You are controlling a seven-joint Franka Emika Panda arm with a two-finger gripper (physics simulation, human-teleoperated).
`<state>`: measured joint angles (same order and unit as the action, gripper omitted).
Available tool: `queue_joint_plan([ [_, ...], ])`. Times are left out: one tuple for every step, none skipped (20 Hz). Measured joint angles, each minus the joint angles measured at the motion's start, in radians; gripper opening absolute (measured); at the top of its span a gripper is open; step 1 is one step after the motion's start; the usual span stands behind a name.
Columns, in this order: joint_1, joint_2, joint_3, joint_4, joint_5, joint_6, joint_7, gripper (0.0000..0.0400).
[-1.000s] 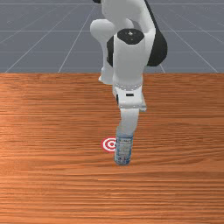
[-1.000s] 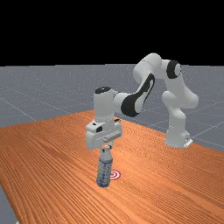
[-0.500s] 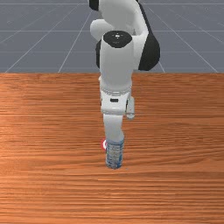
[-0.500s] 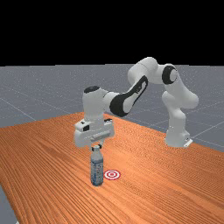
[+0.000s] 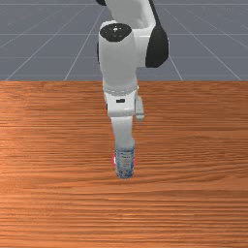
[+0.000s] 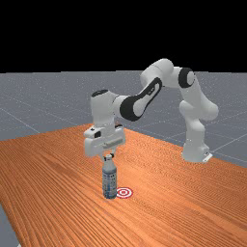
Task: Pick up the bottle and put it on the marker
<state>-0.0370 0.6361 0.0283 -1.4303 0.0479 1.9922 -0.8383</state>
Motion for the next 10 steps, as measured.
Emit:
queue_joint_plan([
  [0.008, -0.007, -0.009, -0.01, -0.018, 0.005, 0.014, 0.0165],
  [0.019, 0.005, -0.019, 0.018, -0.039, -0.04, 0.03, 0.0164],
  [0.019, 0.01, -0.02, 0.032, -0.04, -0.074, 0.031, 0.0164],
  [0.019, 0.006, -0.02, 0.028, -0.04, -0.091, 0.031, 0.0164],
  [0.019, -0.017, -0.02, -0.011, -0.04, -0.072, 0.031, 0.0164],
  [0.018, -0.039, -0.02, -0.05, -0.04, -0.051, 0.031, 0.0165],
  [0.018, -0.065, -0.019, -0.096, -0.039, -0.015, 0.031, 0.0165],
  [0.018, -0.08, -0.019, -0.122, -0.039, 0.002, 0.031, 0.0165],
  [0.018, -0.084, -0.019, -0.127, -0.039, -0.006, 0.031, 0.0165],
  [0.018, -0.089, -0.019, -0.134, -0.039, -0.012, 0.031, 0.0165],
])
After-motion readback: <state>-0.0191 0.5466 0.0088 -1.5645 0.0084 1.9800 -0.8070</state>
